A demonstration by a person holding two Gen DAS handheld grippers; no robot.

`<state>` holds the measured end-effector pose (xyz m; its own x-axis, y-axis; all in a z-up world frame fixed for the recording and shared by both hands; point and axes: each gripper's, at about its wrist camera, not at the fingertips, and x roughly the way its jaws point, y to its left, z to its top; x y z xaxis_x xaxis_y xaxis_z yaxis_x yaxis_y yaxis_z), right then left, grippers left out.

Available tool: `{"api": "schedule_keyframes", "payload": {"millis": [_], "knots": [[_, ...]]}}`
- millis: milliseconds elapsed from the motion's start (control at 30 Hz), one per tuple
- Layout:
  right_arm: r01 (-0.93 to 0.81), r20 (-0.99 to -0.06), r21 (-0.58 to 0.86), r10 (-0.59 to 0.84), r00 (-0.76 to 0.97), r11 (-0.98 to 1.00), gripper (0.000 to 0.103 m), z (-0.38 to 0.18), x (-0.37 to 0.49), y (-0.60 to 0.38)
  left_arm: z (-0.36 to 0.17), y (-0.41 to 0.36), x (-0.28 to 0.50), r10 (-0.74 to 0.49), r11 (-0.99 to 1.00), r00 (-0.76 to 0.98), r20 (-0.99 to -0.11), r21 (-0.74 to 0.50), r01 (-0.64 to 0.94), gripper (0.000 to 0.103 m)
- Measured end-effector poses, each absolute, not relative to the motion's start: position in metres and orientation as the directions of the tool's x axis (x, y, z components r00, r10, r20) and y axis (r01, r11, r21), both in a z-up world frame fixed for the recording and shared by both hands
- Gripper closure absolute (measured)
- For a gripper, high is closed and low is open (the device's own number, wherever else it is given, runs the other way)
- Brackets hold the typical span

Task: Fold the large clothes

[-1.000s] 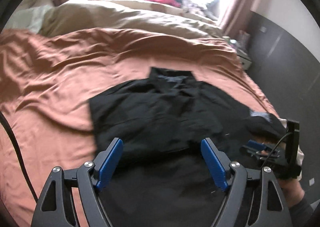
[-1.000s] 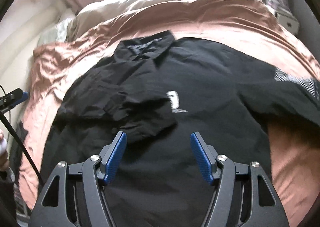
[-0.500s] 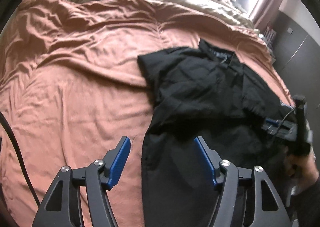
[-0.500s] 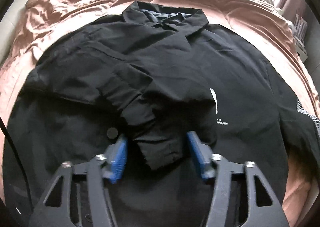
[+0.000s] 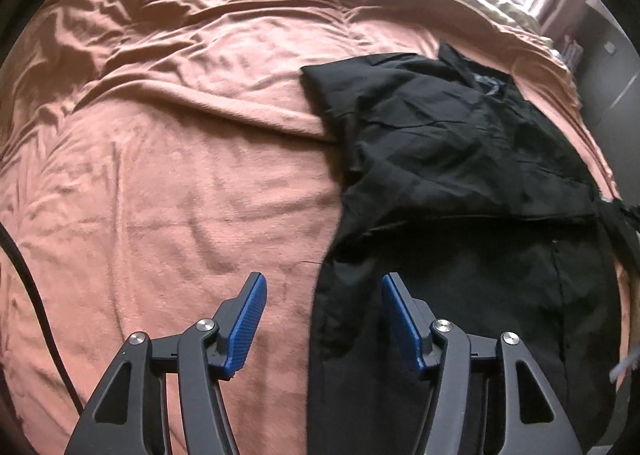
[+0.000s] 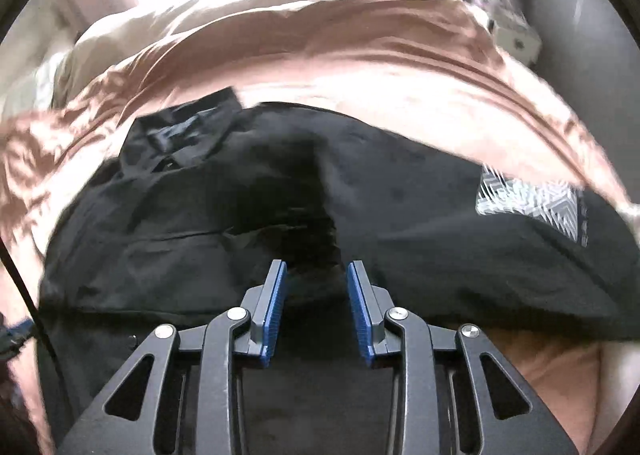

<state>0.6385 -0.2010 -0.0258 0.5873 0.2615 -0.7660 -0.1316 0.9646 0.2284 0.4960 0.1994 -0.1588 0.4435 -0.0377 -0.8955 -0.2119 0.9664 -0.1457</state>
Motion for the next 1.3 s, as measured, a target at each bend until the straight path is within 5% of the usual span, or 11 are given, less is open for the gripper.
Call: {"api": "schedule_keyframes", "payload": {"millis": [367,533,967,1067,1300], "knots": [[-0.075,-0.727,0.414,0.38,0.572,0.907,0.074,-0.046,0.606,-0.286,-0.159,0.207,0.497,0.079,0.961,0.415,-0.907,-0.041,-0.272,0.041],[-0.018,-0.691,0.447,0.359,0.627,0.894,0.035,-0.033,0.567,-0.334,-0.139,0.191,0.487,0.036,0.965,0.46,-0.887,-0.088,-0.247,0.041],[0.175,-0.58,0.625,0.303,0.756,0.761,0.035,-0.048,0.48,-0.484,-0.092,0.12,0.481,-0.046,0.977,0.536,-0.843,-0.15,-0.151,0.038],[0.219,-0.577,0.651,0.287,0.765,0.727,0.042,-0.059,0.467,-0.507,-0.086,0.104,0.483,-0.062,0.979,0.55,-0.833,-0.158,-0.129,0.024],[0.316,-0.593,0.695,0.267,0.76,0.646,0.049,-0.087,0.453,-0.534,-0.086,0.07,0.493,-0.088,0.984,0.553,-0.828,-0.158,-0.08,0.023]]}}
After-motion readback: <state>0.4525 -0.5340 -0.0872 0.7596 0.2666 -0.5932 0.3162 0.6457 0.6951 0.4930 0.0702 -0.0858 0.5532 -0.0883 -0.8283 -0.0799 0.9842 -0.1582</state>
